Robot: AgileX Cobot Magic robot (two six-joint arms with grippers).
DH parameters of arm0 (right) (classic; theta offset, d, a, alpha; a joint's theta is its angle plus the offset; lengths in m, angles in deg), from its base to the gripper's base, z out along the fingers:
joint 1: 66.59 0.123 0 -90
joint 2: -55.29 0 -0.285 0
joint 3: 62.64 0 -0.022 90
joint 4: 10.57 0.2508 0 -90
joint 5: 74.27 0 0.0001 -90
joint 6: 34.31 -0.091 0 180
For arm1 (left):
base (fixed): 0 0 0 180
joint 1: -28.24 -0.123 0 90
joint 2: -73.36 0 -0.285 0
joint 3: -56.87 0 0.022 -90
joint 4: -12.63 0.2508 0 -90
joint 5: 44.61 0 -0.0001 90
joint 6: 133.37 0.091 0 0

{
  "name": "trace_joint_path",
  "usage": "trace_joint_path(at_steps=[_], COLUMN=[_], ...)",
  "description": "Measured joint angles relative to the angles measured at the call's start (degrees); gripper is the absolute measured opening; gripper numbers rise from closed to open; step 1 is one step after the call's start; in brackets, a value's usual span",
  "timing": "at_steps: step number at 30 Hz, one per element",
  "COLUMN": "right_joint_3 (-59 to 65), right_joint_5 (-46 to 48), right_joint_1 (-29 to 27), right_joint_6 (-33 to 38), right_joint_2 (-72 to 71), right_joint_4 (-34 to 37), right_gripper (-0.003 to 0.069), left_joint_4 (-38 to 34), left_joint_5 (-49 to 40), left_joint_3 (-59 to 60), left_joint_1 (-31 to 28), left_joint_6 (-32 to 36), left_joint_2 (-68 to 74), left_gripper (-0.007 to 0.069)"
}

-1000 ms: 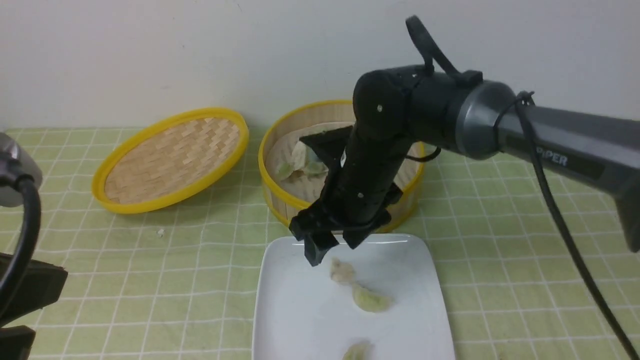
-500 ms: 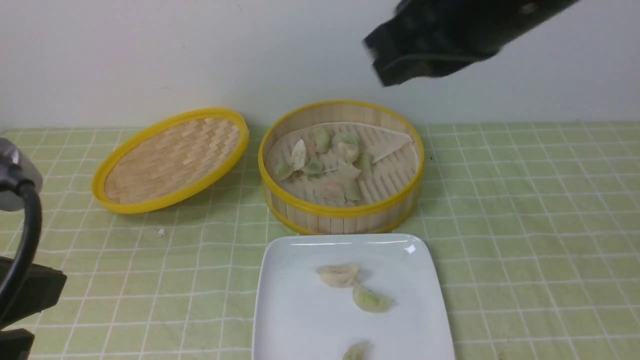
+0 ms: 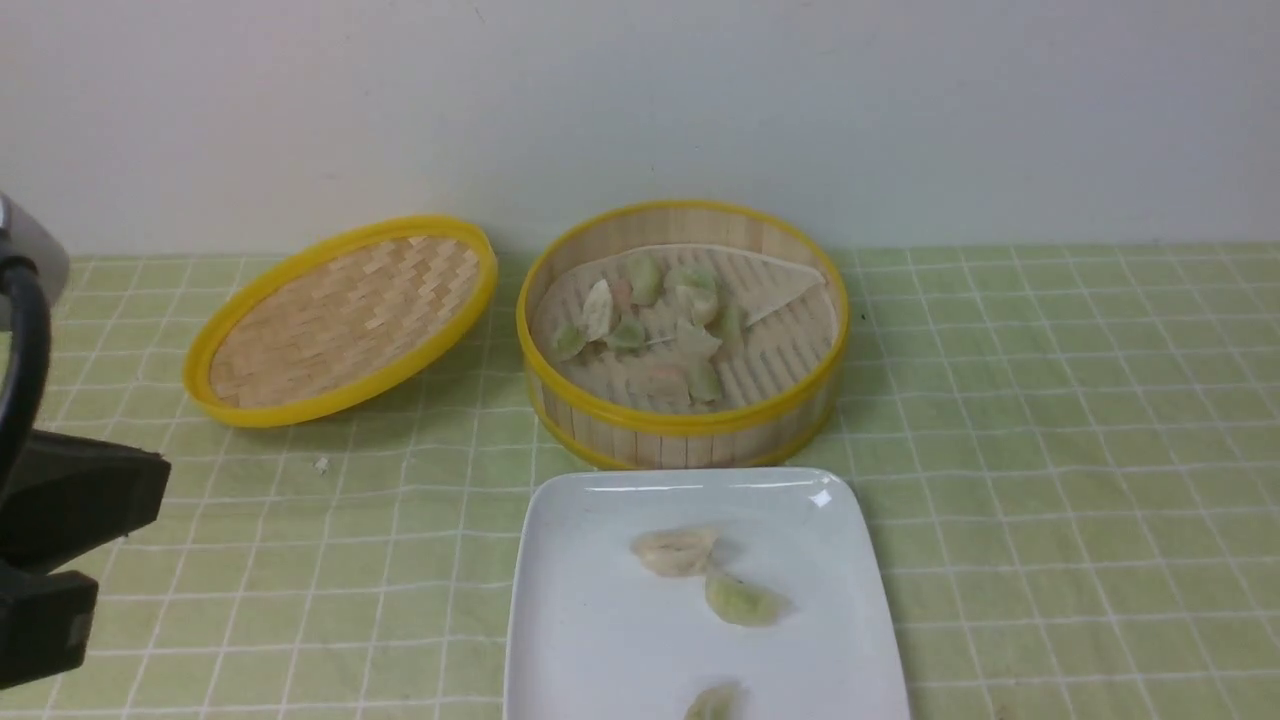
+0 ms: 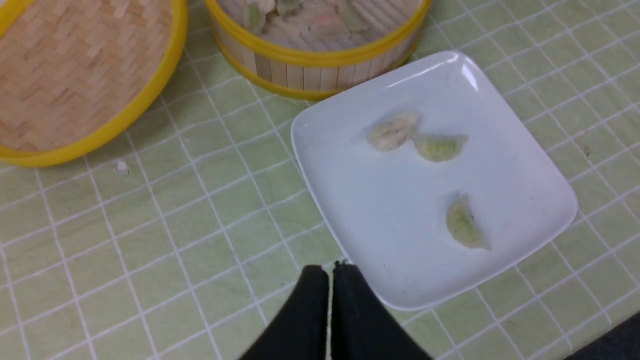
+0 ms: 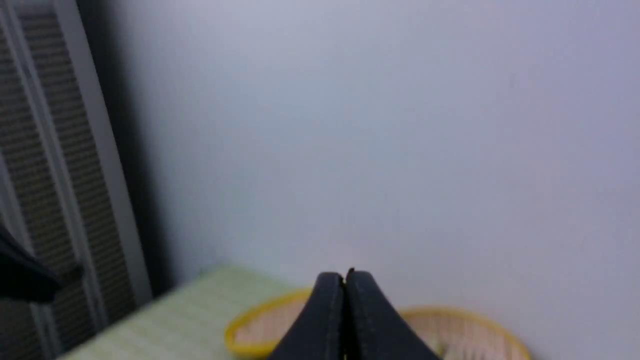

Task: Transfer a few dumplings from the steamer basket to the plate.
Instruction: Use the right arm to put the dumpling into the plate

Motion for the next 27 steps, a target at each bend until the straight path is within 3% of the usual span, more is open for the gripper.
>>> trace_joint_path(at_steps=[4, 10, 17, 27], right_joint_3=[9.8, 12.9, 13.1, 13.1], right_joint_5=[-6.4, -5.8, -5.6, -5.6], right_joint_1=[0.0, 0.0, 0.0, 0.0], right_joint_6=[-6.3, -15.5, -16.6, -16.6], right_joint_2=[-14.3, -16.0, -16.0, -16.0], right_joint_4=[-7.3, -14.4, -15.2, -15.4], right_gripper=[-0.0015, -0.0015, -0.0015, -0.0015], left_joint_4=[-1.2, -2.5, -1.8, -0.8], left_joint_5=[4.0, 8.7, 12.4, 31.7], left_joint_3=[0.0, 1.3, 6.5, 19.6], left_joint_1=[0.0, -0.1, -0.1, -0.1], left_joint_6=[0.0, 0.1, 0.0, -0.1], left_joint_2=[0.0, -0.6, -8.7, -27.4], left_gripper=[-0.0006, -0.0006, -0.0006, -0.0006])
